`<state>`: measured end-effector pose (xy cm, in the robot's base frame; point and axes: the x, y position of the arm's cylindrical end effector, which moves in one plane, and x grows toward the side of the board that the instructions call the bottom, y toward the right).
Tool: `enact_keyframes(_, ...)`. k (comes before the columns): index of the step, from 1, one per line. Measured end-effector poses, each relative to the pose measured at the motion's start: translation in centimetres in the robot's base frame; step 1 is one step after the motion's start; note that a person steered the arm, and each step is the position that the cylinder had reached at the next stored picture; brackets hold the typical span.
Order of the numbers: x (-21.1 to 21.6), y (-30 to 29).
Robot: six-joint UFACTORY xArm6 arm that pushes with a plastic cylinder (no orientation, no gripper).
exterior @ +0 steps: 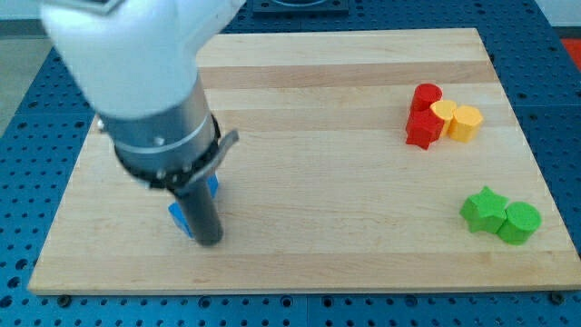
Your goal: Place the blue cube below the blue triangle
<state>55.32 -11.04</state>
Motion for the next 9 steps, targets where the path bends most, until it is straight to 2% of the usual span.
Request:
enact_keyframes(1,-5.6,0.0)
enact_keyframes(2,-6.8,0.0)
enact_keyframes(3,-2.5,-0.1)
enact_keyframes(4,5.3,-0.9)
enact_keyframes(5,6.5,-2.7)
enact_keyframes(6,5.1,-6.3)
enact_keyframes(7,-0.4,-6.5)
enact_keyframes(8,-1.3,-6.0)
enact_keyframes(9,-5.6,-3.6)
